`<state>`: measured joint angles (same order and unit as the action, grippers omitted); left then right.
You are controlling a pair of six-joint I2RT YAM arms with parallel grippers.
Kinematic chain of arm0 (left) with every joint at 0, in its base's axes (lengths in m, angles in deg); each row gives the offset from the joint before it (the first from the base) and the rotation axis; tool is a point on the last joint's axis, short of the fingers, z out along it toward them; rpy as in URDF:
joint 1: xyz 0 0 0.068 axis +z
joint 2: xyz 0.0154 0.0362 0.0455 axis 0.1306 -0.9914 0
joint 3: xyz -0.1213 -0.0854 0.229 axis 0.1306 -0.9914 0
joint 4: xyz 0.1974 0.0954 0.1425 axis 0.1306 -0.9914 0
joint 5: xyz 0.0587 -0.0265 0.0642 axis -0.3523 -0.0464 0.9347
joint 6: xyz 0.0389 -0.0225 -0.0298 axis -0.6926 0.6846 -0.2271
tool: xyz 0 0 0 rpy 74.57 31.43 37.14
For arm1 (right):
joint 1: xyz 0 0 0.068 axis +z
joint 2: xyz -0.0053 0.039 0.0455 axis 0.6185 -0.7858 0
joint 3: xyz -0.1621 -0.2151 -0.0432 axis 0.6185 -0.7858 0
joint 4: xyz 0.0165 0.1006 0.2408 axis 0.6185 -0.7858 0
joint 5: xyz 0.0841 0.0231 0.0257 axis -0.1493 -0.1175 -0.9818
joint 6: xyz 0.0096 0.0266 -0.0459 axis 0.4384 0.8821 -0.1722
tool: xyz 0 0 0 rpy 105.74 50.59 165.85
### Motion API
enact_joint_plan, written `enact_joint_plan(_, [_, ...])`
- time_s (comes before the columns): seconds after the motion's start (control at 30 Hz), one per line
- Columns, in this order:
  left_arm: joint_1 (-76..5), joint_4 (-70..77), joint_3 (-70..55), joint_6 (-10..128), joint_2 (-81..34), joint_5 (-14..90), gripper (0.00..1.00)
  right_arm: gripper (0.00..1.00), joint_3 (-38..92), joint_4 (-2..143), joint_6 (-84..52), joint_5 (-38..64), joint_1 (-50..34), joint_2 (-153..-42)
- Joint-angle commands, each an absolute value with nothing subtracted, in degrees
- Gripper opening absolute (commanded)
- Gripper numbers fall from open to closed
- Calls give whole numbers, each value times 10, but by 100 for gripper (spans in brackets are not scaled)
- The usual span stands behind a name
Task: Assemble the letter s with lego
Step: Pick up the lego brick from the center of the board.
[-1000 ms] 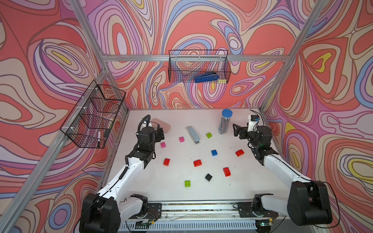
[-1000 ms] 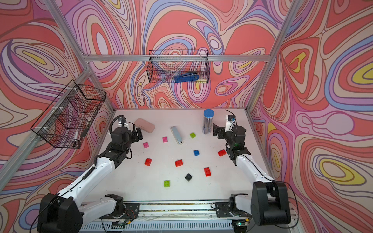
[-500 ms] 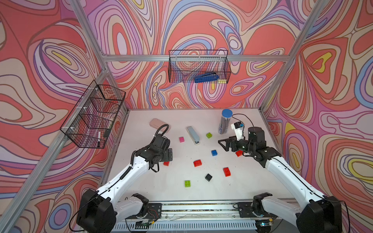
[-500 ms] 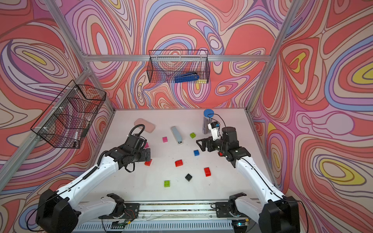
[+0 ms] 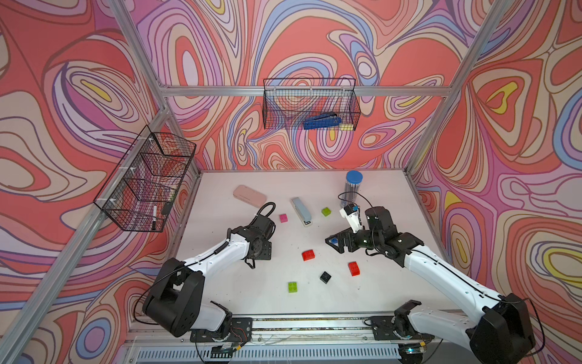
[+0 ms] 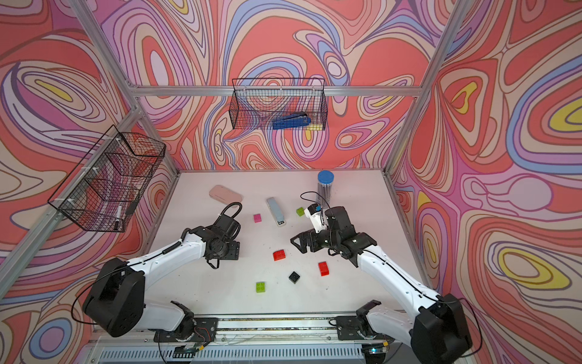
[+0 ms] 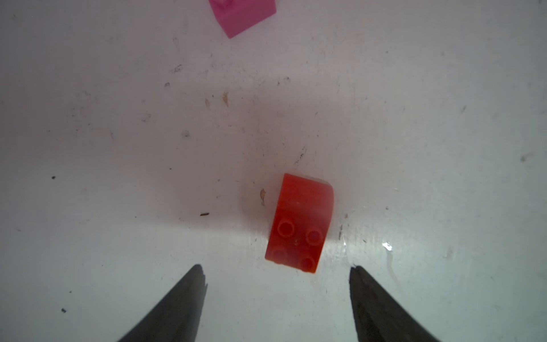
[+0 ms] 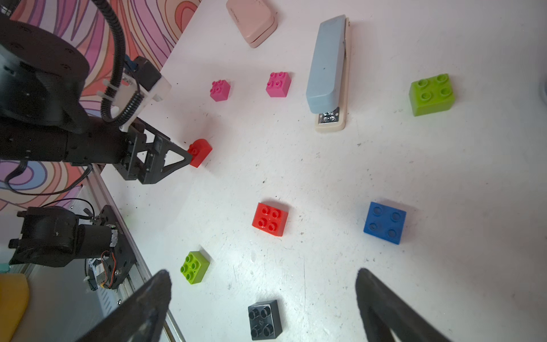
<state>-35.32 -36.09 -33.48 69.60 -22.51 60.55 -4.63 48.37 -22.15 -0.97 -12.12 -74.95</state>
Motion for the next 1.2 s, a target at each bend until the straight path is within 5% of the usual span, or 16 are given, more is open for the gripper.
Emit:
enact_joint_plan(0.0, [-355, -354, -319, 685, -236, 612, 75, 98, -58, 486, -213, 7, -117, -748])
enact_joint_plan(0.37, [-355, -337, -293, 678, -317, 611, 58, 98, -57, 479, -212, 16, -116, -758])
enact_joint_plan(0.6, [-355, -336, -302, 698, -321, 598, 32, 98, -55, 471, -208, 30, -117, -762])
enact_joint_plan(1.17, [-408, -458, -260, 1119, -303, 557, 28, 98, -10, 490, -224, 53, -117, -835])
